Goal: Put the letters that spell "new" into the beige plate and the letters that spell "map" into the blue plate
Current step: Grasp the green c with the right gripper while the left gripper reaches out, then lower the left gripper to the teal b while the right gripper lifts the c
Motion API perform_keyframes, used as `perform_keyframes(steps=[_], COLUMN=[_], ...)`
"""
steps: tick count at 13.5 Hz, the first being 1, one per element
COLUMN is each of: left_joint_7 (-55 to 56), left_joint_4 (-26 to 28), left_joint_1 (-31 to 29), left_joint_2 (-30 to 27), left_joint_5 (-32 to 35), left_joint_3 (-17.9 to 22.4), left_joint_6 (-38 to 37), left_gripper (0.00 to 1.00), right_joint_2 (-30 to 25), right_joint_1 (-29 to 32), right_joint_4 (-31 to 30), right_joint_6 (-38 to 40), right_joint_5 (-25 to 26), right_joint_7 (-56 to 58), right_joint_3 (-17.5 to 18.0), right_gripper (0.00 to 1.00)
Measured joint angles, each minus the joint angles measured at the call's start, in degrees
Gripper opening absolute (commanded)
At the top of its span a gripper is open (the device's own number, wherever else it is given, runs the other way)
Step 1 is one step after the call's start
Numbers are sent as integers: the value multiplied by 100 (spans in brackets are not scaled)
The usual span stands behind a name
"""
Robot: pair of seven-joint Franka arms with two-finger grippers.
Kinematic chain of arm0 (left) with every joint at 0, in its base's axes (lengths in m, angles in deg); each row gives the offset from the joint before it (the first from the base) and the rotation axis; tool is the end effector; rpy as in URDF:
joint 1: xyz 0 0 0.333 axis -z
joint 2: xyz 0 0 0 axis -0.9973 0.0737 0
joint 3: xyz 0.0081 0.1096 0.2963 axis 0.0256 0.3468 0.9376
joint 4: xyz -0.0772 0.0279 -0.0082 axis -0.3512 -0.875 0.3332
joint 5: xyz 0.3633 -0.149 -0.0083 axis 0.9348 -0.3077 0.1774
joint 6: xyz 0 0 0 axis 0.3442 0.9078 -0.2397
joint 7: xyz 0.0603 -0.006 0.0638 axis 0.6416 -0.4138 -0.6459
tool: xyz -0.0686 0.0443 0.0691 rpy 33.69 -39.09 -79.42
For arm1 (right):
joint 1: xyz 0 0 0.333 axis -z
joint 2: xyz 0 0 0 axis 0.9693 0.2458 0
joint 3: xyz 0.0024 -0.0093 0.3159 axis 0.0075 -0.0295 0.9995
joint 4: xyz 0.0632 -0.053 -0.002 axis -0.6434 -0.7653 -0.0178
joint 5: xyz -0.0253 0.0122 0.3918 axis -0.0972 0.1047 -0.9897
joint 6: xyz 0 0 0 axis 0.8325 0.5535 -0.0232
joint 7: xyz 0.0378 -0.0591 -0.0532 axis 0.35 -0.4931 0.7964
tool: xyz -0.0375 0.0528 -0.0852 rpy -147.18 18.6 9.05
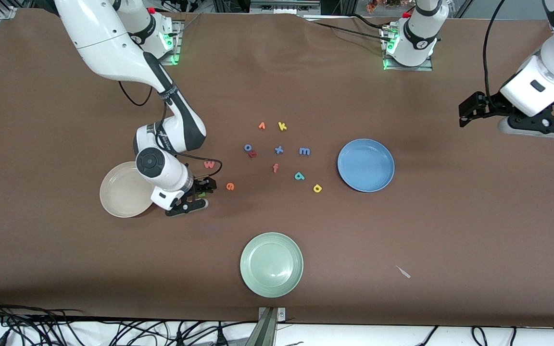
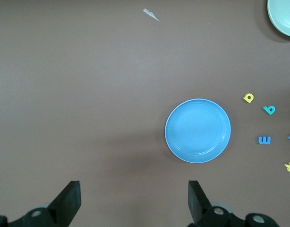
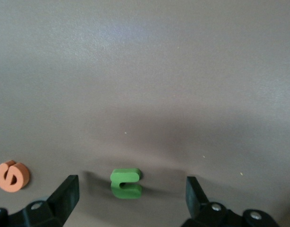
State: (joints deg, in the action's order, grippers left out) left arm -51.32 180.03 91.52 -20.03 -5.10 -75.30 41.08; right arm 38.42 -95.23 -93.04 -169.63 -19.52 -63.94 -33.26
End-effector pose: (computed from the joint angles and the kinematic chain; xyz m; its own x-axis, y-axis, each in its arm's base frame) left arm 0.5538 -0.0734 0.5866 0.9933 -0.1111 -0.0318 -0.1115 -0.9937 -0.0108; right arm 0.6190 0.2469 0.1748 0.9640 0.2659 0.0054 0.2657 -0.9621 -0.0622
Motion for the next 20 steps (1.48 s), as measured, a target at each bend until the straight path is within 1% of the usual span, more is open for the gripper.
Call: perform_keyframes(steps=[2,4,8,9,10,12,16,17,18,19,20], left_joint_7=[-13,12,60,236,589,1439,3029,3407,3803,4189,4598], left_joint_4=[15,17,-186,-250,-307,-380,-427,-427,-426,-427,-426], left_joint_1=[269,656,1099,1215,1348,1598,1923,2005,2102,2205,2316], left_joint_2=[219,595,1395,1582,1759,2049,2363,2437,2523,2622,2728], left_joint_5=[-1,-2,-13,-27,-39,-49,-471,-515,-519,-521,-522], left_joint_3=[-50,-78,-124,-126,-127,-130,-132,-131,-133,-134,-134], left_joint_6=[-24,-8,388,501,643,944,1278,1393,1512,1643,1814], left_gripper=[100,100,100,100,100,100,100,100,100,100,100], right_joint_2=[-2,-2,-10,-12,-16,-22,-32,-35,-35,-38,-38], right_joint_1=[-4,-14,-20,-21,-20,-33,-91,-92,-92,-92,-92], right_joint_4=[-10,-12,-12,-12,-12,-12,-12,-12,-12,-12,-12], right_joint_6=[-22,-30,-40,-40,-41,-41,-41,-41,-41,-41,-41], right_joint_5=[0,0,0,0,0,0,0,0,0,0,0], right_joint_7=[0,0,-1,-5,-36,-65,-87,-90,-90,-90,-90], right_joint_3=[0,-1,-5,-5,-7,-6,-5,-5,-6,-8,-8], right_gripper=[83,77,64,62,61,54,42,40,36,35,31])
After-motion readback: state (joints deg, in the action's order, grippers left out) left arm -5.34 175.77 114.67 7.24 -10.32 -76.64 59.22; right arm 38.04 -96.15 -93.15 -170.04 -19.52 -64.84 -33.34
